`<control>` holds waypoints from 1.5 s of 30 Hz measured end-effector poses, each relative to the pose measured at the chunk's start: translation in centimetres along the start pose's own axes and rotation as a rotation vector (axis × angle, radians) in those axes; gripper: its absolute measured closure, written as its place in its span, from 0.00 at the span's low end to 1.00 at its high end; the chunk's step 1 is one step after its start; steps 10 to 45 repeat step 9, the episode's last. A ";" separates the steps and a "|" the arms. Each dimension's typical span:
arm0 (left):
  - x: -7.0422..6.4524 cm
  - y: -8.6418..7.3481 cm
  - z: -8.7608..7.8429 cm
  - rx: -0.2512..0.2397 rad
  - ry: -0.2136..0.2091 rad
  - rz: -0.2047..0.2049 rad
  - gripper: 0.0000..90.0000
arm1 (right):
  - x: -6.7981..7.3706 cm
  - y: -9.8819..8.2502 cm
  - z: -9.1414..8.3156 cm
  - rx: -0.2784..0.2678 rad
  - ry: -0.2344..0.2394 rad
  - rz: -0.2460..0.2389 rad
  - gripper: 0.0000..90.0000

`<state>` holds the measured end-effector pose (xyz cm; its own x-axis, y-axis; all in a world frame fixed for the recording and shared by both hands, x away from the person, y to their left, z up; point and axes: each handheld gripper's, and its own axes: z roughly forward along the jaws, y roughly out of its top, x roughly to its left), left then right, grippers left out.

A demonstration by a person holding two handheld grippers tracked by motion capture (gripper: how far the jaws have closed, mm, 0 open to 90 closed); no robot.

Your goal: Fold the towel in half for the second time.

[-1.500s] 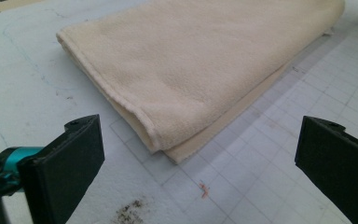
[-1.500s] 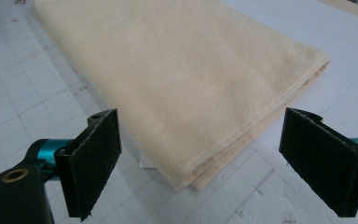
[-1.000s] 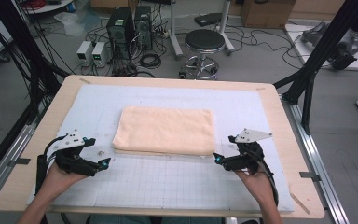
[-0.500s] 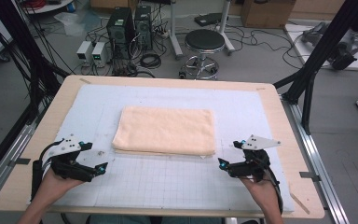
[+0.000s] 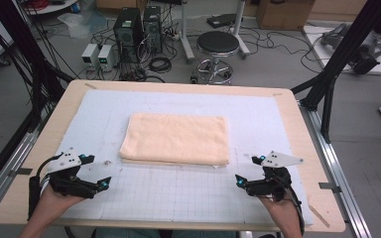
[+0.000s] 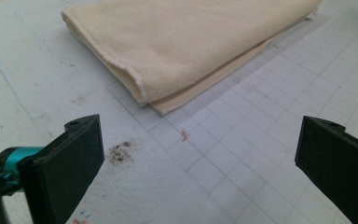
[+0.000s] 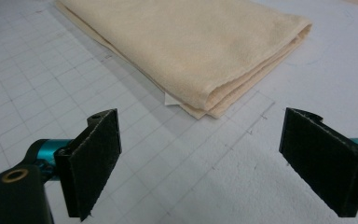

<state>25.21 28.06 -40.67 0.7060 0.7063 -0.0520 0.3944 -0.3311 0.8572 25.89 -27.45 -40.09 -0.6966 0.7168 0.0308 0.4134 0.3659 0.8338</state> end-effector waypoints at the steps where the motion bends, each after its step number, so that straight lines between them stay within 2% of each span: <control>1: 0.0 -0.1 0.0 0.001 0.000 0.003 0.02 | 0.0 0.0 -0.1 0.000 -0.001 0.002 0.13; 4: -0.1 -0.3 -0.1 0.009 0.003 0.016 0.02 | 0.1 -0.2 -0.2 0.001 -0.003 0.002 0.13; 8: 0.0 -0.2 0.0 0.002 0.003 0.006 0.02 | 0.0 -0.3 -0.2 0.002 -0.002 -0.001 0.13; 45: 0.1 -0.2 0.0 0.000 0.005 0.008 0.02 | 0.0 -0.3 -0.2 0.003 -0.004 -0.003 0.13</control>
